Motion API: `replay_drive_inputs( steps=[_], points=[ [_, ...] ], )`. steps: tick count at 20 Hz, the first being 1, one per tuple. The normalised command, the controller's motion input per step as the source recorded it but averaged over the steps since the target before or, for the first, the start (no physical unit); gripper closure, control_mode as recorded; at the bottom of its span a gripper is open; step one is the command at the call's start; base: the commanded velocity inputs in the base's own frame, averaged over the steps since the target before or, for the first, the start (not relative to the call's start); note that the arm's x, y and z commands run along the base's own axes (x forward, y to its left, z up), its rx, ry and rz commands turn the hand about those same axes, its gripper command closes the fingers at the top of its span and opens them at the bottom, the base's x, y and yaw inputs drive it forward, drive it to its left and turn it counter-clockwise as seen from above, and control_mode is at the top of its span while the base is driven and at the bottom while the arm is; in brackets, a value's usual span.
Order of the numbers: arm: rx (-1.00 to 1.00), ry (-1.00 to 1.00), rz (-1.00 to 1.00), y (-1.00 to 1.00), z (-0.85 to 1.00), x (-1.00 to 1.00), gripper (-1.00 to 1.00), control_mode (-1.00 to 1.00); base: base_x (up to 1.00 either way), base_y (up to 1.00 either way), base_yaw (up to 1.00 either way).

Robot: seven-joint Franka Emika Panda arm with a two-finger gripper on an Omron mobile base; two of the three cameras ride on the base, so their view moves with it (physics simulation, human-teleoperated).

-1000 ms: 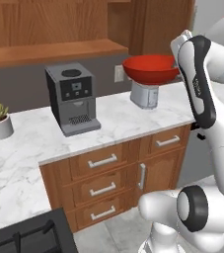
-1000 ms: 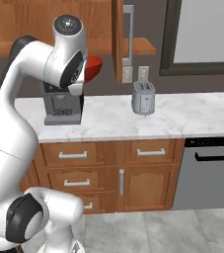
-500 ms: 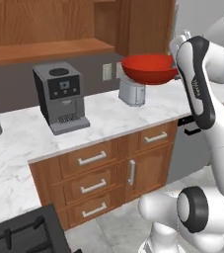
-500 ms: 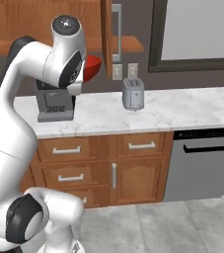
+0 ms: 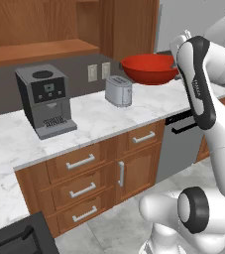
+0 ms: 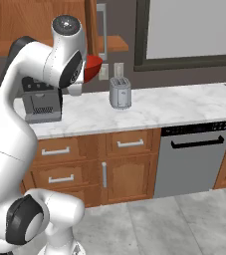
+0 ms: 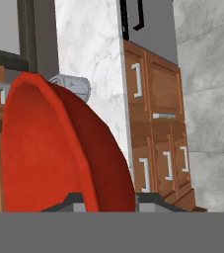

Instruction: Move the bowls from the cabinet to the plates on the dining table.

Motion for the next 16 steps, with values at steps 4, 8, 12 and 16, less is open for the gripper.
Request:
replay_drive_inputs(
  steps=[4, 8, 12, 16],
  points=[
    [0.0, 0.0, 0.0, 0.0, 0.0, 0.0, 1.0, 1.0, 0.0, 0.0, -0.25],
    [0.0, 0.0, 0.0, 0.0, 0.0, 0.0, 1.0, 1.0, 0.0, 0.0, -0.25],
    [0.0, 0.0, 0.0, 0.0, 0.0, 0.0, 1.0, 1.0, 0.0, 0.0, -0.25],
    [0.0, 0.0, 0.0, 0.0, 0.0, 0.0, 1.0, 1.0, 0.0, 0.0, -0.25]
  ],
)
